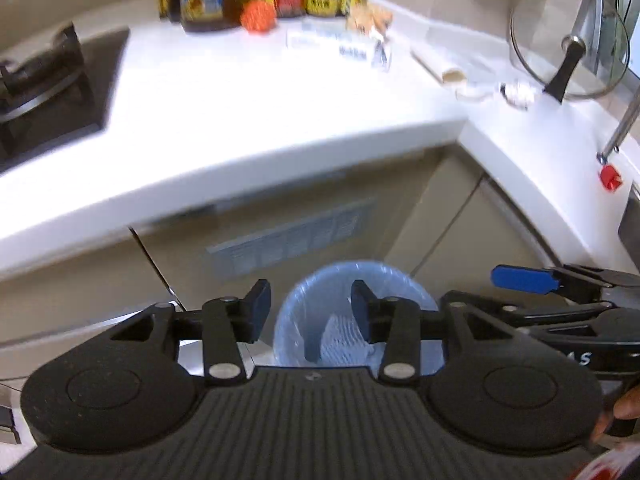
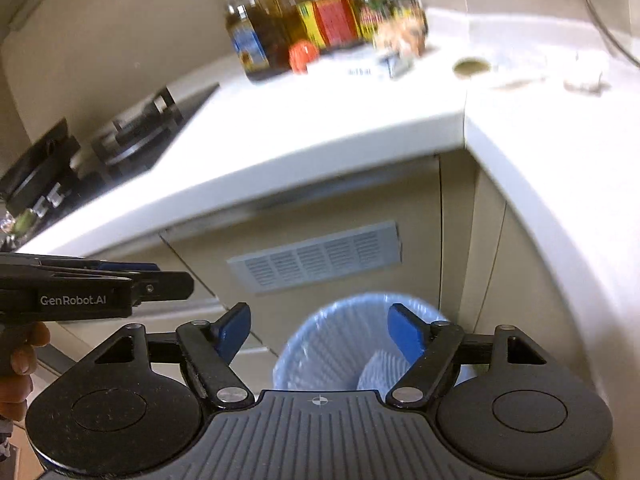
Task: Collect trash
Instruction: 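Raise both open grippers back toward the counter, then grasp the white medicine box with the right gripper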
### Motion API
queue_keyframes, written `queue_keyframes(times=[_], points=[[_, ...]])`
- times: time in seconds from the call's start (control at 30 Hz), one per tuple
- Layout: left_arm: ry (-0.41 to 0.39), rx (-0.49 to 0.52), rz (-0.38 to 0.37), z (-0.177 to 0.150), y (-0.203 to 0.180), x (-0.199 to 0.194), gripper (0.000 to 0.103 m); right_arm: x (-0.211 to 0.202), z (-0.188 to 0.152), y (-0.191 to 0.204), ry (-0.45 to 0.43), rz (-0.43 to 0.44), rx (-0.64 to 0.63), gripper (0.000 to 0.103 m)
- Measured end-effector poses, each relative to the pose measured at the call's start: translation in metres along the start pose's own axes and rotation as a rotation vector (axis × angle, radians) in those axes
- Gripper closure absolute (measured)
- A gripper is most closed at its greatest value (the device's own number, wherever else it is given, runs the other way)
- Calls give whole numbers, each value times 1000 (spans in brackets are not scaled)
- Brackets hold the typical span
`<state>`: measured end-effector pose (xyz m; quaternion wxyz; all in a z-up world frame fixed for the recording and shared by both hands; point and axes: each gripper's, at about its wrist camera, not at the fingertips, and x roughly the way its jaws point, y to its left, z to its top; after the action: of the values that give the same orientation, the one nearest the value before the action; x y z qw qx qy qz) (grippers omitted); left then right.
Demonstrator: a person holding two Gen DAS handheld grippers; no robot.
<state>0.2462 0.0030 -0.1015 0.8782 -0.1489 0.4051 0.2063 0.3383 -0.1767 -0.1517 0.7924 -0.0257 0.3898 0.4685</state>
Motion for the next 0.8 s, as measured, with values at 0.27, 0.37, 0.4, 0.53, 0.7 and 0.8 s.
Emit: queue_keyframes(times=[0.27, 0.37, 0.4, 0.53, 0.7, 0.8], points=[[-94, -4, 34, 28, -2, -25, 42, -23, 29, -6, -98, -1, -35, 19], [-117, 5, 33, 42, -1, -26, 40, -26, 41, -10, -130, -6, -39, 17], [-124, 10, 33, 46, -1, -26, 38, -26, 46, -10, -141, -10, -42, 16], [-144, 41, 19, 64, 3, -22, 36, -26, 62, -16, -178, -11, -35, 14], [-165, 74, -11, 96, 13, -7, 36, -14, 89, -19, -221, -29, -35, 11], [-175, 85, -27, 117, 21, 5, 36, -2, 110, -21, -242, -40, -45, 11]])
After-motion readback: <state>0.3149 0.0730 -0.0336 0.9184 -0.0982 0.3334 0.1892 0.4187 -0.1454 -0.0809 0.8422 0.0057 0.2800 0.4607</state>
